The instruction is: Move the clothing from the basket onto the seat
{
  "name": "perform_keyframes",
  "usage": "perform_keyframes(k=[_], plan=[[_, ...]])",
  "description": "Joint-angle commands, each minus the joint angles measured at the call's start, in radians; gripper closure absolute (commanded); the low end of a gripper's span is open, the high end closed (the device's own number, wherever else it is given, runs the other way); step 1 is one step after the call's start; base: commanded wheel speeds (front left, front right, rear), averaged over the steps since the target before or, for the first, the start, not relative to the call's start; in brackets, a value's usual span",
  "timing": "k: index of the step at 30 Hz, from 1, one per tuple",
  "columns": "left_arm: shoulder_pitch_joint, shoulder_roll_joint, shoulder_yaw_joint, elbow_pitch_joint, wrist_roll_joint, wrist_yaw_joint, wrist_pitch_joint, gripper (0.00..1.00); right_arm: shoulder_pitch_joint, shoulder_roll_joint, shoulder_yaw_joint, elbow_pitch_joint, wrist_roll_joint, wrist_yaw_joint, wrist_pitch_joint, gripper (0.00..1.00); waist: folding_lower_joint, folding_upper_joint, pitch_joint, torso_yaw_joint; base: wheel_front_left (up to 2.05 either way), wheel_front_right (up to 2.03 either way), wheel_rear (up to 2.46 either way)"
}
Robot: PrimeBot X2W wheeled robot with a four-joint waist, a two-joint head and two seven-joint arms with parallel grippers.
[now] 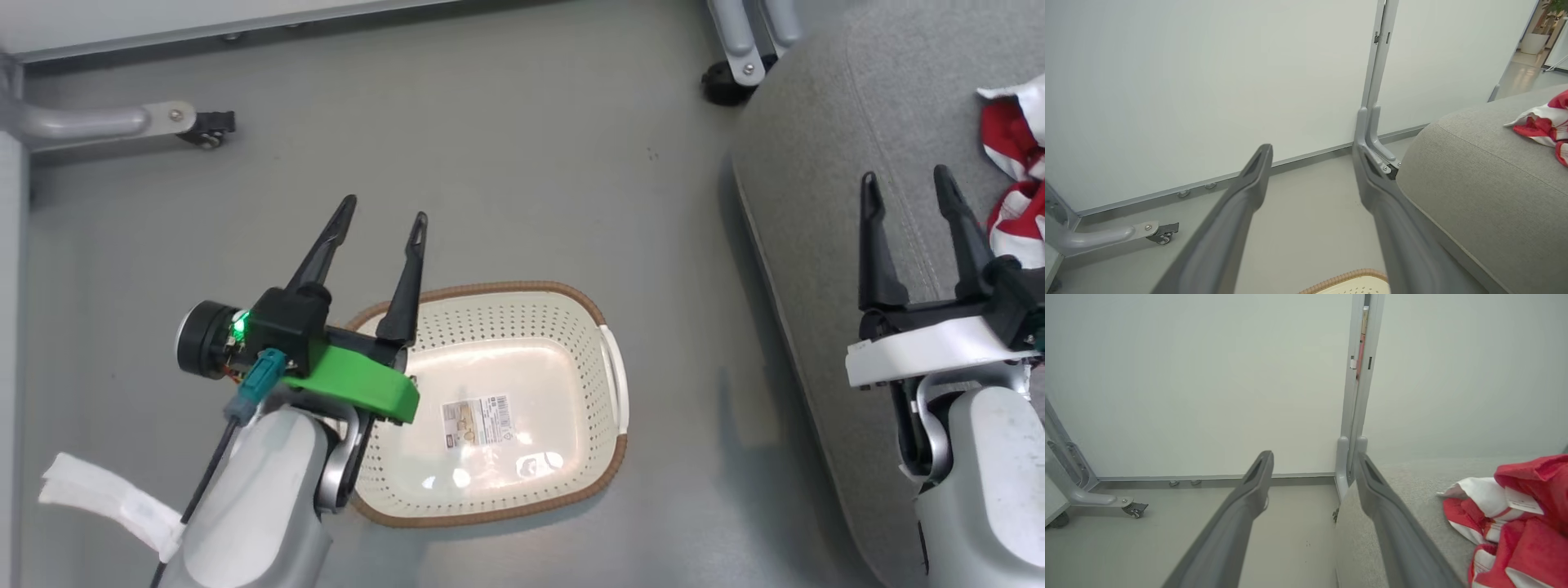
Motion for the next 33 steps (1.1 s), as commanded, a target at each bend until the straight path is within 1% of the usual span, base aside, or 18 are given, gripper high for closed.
perform_keyframes(k=[1,8,15,26,33], plan=[[0.028,-0.004,0.021,-0.006,-0.005,0.007,-0.003,0.0,0.022,0.0,0.007,0.001,-0.007,-0.001,-0.001,0.0,0.0,0.0,-0.058,0.059,0.0,0.0,0.0],[0.109,-0.017,0.15,-0.021,0.005,0.007,-0.003,0.0,0.065,0.015,0.039,-0.004,-0.022,-0.001,-0.001,0.0,0.0,0.0,-0.113,0.098,0.0,0.0,0.0],[0.181,-0.028,0.247,-0.037,0.031,-0.009,-0.003,0.0,0.123,0.026,0.049,-0.022,-0.017,-0.001,-0.001,0.0,0.0,0.0,-0.151,0.106,0.0,0.0,0.0],[0.286,-0.062,0.313,-0.051,0.077,-0.039,-0.003,0.0,0.228,0.035,0.042,-0.05,-0.01,-0.001,-0.001,0.0,0.0,0.0,-0.198,0.107,0.0,0.0,0.0],[0.298,-0.077,0.333,-0.057,0.093,-0.055,-0.003,0.0,0.259,0.037,0.038,-0.053,-0.009,-0.001,-0.001,0.0,0.0,0.0,-0.21,0.113,0.0,0.0,0.0]])
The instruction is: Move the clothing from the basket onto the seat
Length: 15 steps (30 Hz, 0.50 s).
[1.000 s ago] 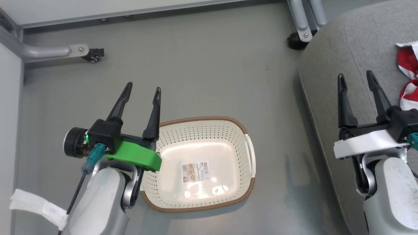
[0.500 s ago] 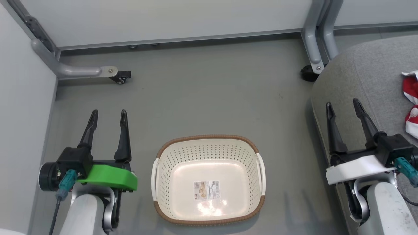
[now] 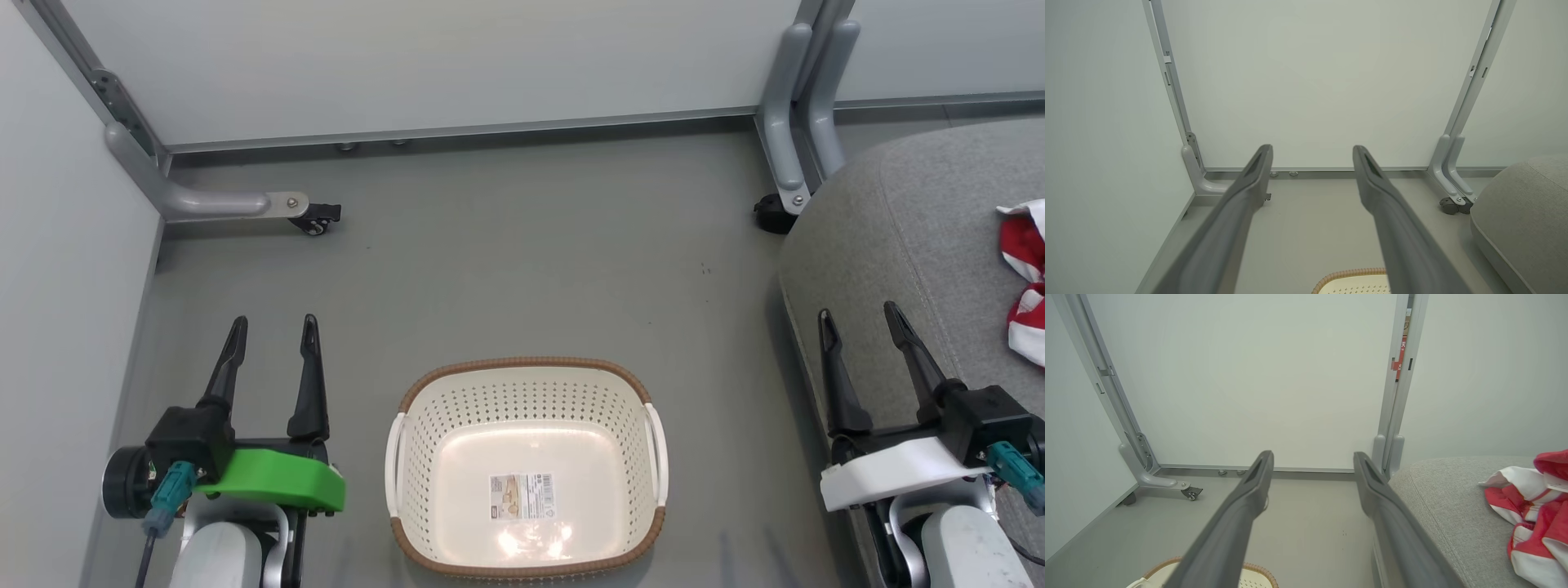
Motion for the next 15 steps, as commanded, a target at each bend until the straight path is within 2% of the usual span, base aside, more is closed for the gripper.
perform_keyframes(k=[1,15], plan=[[0.015,-0.002,0.007,-0.002,0.013,-0.008,-0.003,0.0,0.014,-0.001,-0.001,0.0,0.004,-0.001,-0.001,0.0,0.0,0.0,-0.003,0.001,0.0,0.0,0.0],[0.008,-0.02,0.032,0.005,0.035,-0.022,-0.003,0.0,0.008,-0.001,0.004,0.008,0.01,-0.001,-0.001,0.0,0.0,0.0,-0.007,0.006,0.0,0.0,0.0]])
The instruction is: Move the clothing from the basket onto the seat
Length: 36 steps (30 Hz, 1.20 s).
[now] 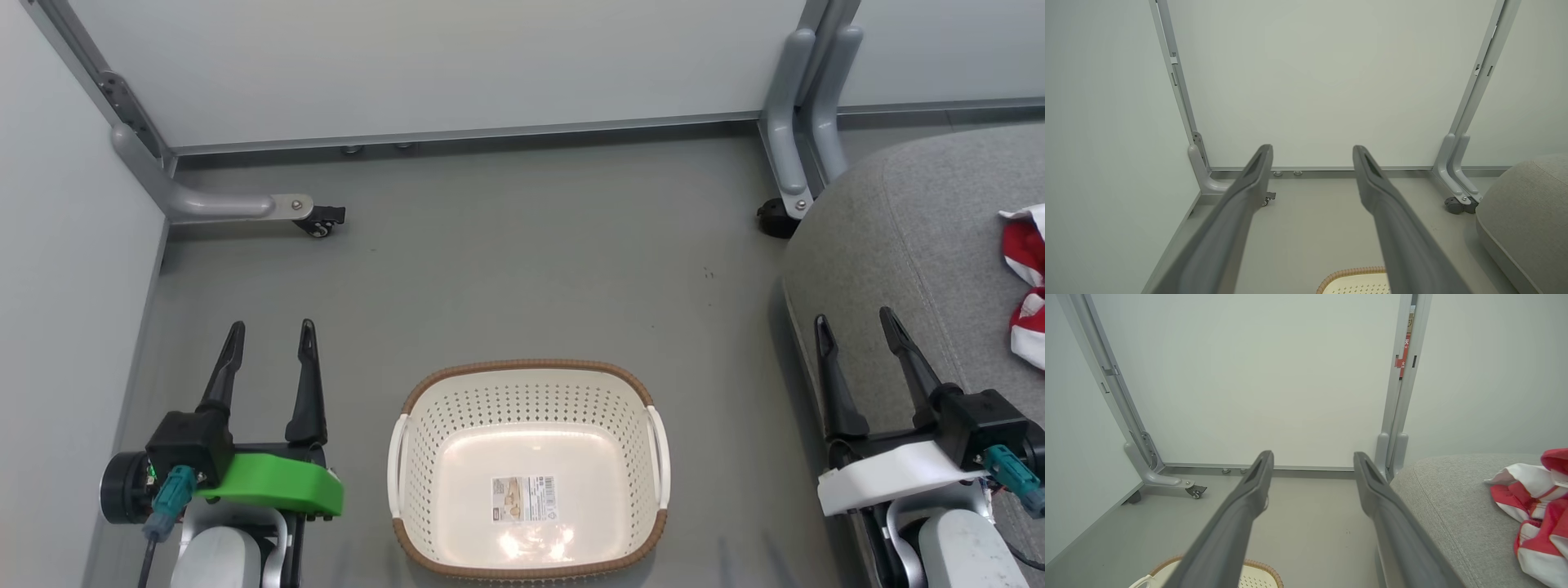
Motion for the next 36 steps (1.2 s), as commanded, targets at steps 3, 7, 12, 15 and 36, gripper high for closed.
perform_keyframes(k=[3,7,12,15,36], plan=[[0.0,-0.002,0.002,0.006,0.001,0.0,0.001,1.0,0.0,0.001,-0.001,0.006,0.002,0.0,0.0,1.0,0.0001,0.0,-0.001,0.001,0.0,0.0,0.0],[0.004,-0.004,0.004,0.042,-0.009,-0.001,0.01,1.0,0.006,0.008,0.0,0.041,0.013,0.0,0.005,1.0,0.0001,0.0,-0.002,0.0,0.0,0.0,0.0],[-0.001,-0.005,0.022,0.047,-0.103,-0.005,0.041,1.0,-0.001,0.007,-0.006,0.053,0.113,0.0,0.032,1.0,0.0001,0.0,-0.006,-0.002,0.0,0.0,0.0],[0.0,-0.005,0.029,0.043,-0.162,-0.005,0.055,1.0,-0.003,0.006,-0.008,0.058,0.174,0.0,0.047,1.0,0.0001,0.0,-0.009,-0.004,0.0,0.0,0.0],[0.021,-0.009,0.068,-0.012,-0.509,0.016,0.139,1.0,-0.017,0.003,-0.02,0.084,0.536,0.0,0.136,1.0,0.0001,0.0,-0.026,-0.015,0.0,0.0,0.0]])
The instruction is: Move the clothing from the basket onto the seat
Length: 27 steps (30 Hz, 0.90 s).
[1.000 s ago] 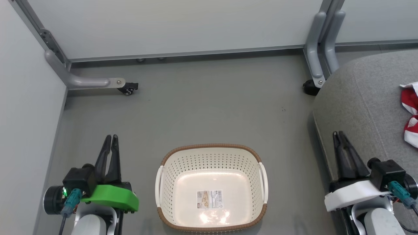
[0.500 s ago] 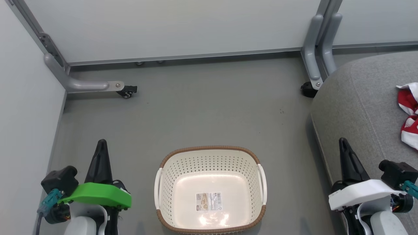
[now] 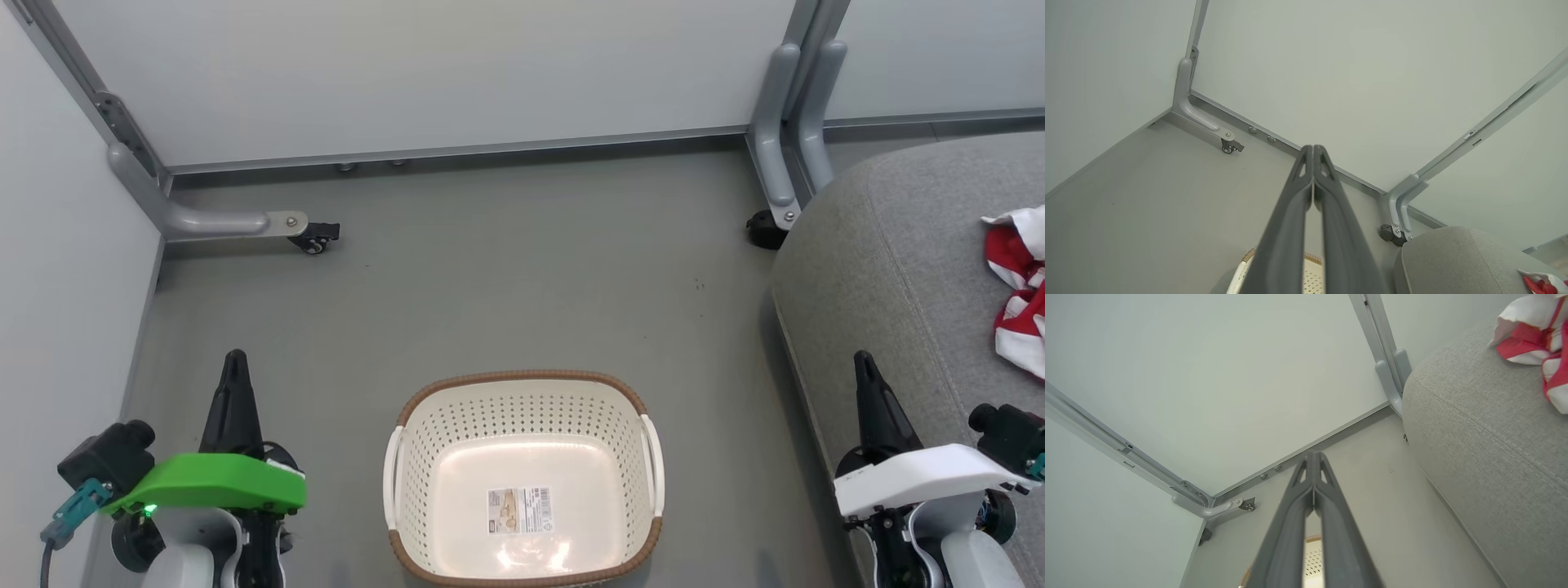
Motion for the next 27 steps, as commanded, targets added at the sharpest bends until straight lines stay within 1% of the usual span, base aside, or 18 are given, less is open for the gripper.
perform_keyframes(k=[1,12,27], plan=[[0.002,0.003,0.008,-0.019,-0.036,0.004,0.007,1.0,-0.025,-0.007,-0.005,-0.008,0.039,0.0,0.009,1.0,0.0001,0.0,-0.001,-0.001,0.0,0.0,0.0],[0.009,0.001,0.027,-0.038,-0.188,0.01,0.046,1.0,-0.031,-0.01,-0.009,0.005,0.198,0.0,0.047,1.0,0.0001,0.0,-0.011,-0.007,0.0,0.0,0.0],[0.016,-0.001,0.05,-0.058,-0.365,0.017,0.091,1.0,-0.039,-0.016,-0.011,0.021,0.387,0.0,0.09,1.0,0.0001,0.0,-0.023,-0.014,0.0,0.0,0.0]])
